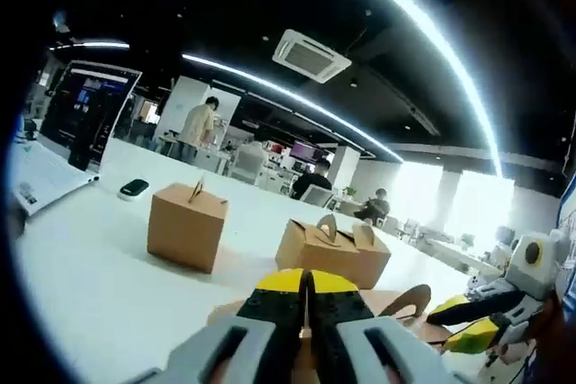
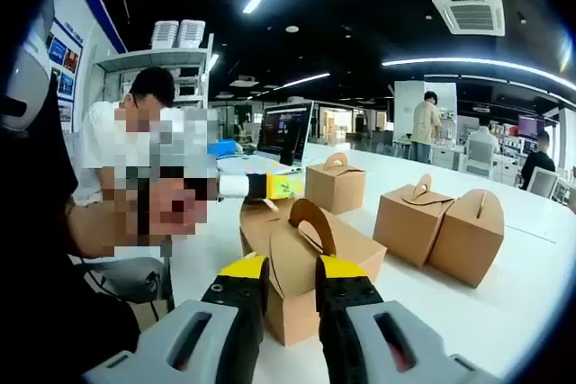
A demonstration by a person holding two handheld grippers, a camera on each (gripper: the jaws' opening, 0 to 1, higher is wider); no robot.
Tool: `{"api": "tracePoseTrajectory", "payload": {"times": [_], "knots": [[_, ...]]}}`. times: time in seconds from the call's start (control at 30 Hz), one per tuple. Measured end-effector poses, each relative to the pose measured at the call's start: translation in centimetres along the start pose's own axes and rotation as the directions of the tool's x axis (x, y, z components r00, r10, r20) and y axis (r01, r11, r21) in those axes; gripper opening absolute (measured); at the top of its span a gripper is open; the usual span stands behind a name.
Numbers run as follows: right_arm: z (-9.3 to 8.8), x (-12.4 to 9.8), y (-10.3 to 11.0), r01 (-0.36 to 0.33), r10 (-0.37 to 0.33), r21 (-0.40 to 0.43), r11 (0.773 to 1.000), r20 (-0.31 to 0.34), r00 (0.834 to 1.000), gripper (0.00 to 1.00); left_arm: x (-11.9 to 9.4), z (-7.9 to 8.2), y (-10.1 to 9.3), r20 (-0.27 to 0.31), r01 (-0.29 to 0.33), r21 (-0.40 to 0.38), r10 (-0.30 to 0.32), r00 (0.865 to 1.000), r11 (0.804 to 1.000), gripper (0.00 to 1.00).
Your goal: Pick up one paper box from the group, open the paper box, and remove the item inside
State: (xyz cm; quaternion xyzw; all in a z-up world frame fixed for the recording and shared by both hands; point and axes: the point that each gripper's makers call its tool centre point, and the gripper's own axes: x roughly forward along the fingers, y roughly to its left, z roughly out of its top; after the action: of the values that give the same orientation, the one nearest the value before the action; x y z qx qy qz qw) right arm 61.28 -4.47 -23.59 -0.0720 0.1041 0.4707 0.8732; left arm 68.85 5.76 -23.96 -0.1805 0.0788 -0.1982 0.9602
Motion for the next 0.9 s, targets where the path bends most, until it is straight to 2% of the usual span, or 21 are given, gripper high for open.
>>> {"api": "tracePoseTrajectory", "payload": {"times": [0.07,0.1,0.27,0.33,0.37,0.4,0.47,0.53,0.6,0.63,0.67,0.7,0.9], "knots": [[0.0,0.0,0.0,-0.006,0.006,0.002,1.0,0.003,1.0,0.22,0.2,-1.6,-0.3,-0.056,0.017,-0.046,-0.02,0.998,0.999,0.04],[0.0,0.0,0.1,-0.009,0.009,0.002,1.0,0.001,1.0,0.22,0.3,-1.7,-0.3,-0.043,0.014,-0.079,-0.017,0.999,0.997,0.04],[0.1,0.1,0.0,-0.022,0.022,0.001,1.0,-0.018,1.0,0.22,0.2,-1.7,0.1,-0.036,0.01,-0.122,-0.014,0.999,0.992,0.04],[0.1,0.1,0.2,-0.034,0.034,-0.001,0.999,-0.028,0.999,0.21,0.1,-2.2,0.4,-0.036,-0.002,-0.149,-0.004,0.999,0.989,0.04],[0.0,0.1,0.2,-0.038,0.038,0.0,0.999,-0.026,0.999,0.21,0.1,-2.7,0.4,-0.038,-0.008,-0.194,0.0,0.999,0.981,0.04],[0.0,0.1,0.1,-0.041,0.041,0.001,0.999,-0.025,0.999,0.21,0.1,-3.7,0.1,-0.064,0.005,-0.255,-0.023,0.998,0.967,0.04],[0.0,0.1,0.1,-0.047,0.047,0.005,0.999,-0.017,0.999,0.21,0.0,-4.8,0.1,-0.088,0.007,-0.312,-0.036,0.995,0.95,0.04],[0.0,0.1,0.1,-0.051,0.051,0.01,0.999,-0.014,0.999,0.21,-0.1,-4.3,0.3,-0.08,0.0,-0.265,-0.022,0.997,0.964,0.04],[0.0,0.2,0.1,-0.057,0.058,0.012,0.998,-0.017,0.998,0.21,-0.3,-4.8,-0.3,-0.109,0.006,-0.301,-0.041,0.993,0.954,0.04],[-0.1,0.2,0.1,-0.06,0.06,0.01,0.998,-0.021,0.998,0.21,-0.2,-5.1,-0.8,-0.119,0.013,-0.286,-0.049,0.992,0.958,0.04],[-0.1,0.3,0.0,-0.064,0.064,0.011,0.998,-0.023,0.998,0.21,-0.4,-4.7,-0.4,-0.094,-0.02,-0.219,0.0,0.996,0.976,0.04],[-0.2,0.3,0.1,-0.067,0.068,0.011,0.998,-0.023,0.997,0.21,-0.5,-4.8,-0.6,-0.103,-0.018,-0.193,-0.002,0.995,0.981,0.04],[-0.2,0.2,0.2,-0.073,0.073,0.014,0.997,-0.018,0.997,0.21,-0.7,-4.9,-0.4,-0.107,-0.005,-0.225,-0.02,0.994,0.974,0.04]]}}
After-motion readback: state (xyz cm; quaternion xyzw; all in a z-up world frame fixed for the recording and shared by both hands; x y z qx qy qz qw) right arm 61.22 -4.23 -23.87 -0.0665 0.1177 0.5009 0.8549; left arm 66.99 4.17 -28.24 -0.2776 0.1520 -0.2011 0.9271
